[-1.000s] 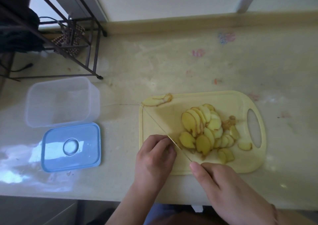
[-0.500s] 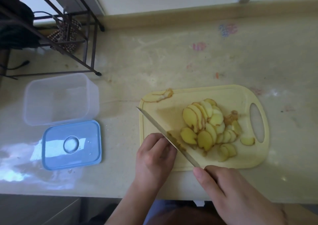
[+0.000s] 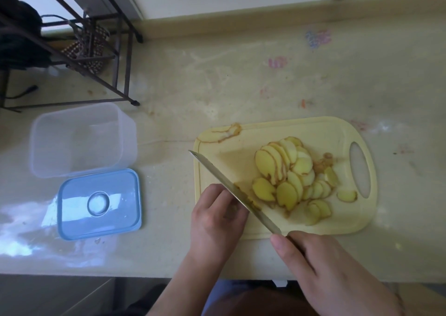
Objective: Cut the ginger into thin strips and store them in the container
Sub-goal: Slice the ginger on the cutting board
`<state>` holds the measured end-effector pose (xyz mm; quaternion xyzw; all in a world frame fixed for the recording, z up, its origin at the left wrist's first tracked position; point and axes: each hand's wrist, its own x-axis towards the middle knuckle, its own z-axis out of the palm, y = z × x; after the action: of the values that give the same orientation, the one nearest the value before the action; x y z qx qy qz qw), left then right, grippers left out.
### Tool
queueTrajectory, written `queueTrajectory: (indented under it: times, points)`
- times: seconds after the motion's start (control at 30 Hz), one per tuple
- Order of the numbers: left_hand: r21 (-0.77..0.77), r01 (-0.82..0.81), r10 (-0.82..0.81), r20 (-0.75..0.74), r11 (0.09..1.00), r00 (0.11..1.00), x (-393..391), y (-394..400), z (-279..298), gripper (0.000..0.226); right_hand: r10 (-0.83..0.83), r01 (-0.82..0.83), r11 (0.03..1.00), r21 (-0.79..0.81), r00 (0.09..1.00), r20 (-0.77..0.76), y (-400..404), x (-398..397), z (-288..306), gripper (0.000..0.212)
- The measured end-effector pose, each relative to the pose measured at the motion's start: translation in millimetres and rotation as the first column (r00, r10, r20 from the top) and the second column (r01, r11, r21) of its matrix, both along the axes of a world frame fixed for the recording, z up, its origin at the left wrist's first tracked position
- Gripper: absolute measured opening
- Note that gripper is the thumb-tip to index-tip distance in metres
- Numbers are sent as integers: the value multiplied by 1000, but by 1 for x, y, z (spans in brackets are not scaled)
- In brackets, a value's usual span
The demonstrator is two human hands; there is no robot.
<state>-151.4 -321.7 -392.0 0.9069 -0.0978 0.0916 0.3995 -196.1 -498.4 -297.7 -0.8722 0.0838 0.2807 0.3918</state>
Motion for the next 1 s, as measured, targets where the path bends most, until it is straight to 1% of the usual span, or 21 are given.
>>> queueTrajectory:
  times: [0.13, 0.23, 0.33, 0.47, 0.57, 0.7, 0.9, 1.0]
  points:
    - [8, -7, 7, 1, 1000, 1000, 0, 0, 0, 12, -17, 18, 1000, 24, 1000, -13, 0, -2, -2, 60]
    - [19, -23, 23, -2, 1000, 1000, 0, 0, 1, 13, -15, 17, 999, 28, 998, -61, -1, 2, -6, 72]
    - [20, -25, 25, 18, 999, 1000, 0, -1, 1, 11, 3, 6, 997, 75, 993, -116, 1, 14, -10, 66]
    - [32, -19, 17, 41, 999, 999, 0, 1, 1, 10, 19, -10, 995, 103, 996, -87, 5, 29, -19, 62]
    - [39, -18, 16, 47, 999, 999, 0, 3, 3, 6, -10, 20, 994, 112, 996, -88, -1, 29, -18, 62]
    - [28, -34, 32, 52, 999, 998, -1, 2, 4, 4, -51, 66, 992, 104, 989, -137, -9, 20, -9, 63]
    - [32, -85, 85, 22, 996, 996, -1, -1, 4, 7, -37, 38, 998, 46, 998, -41, -3, 4, -3, 68]
    - [32, -80, 80, 1, 996, 997, -2, 0, 4, 11, -21, 21, 999, 34, 1000, -15, -4, 0, -6, 64]
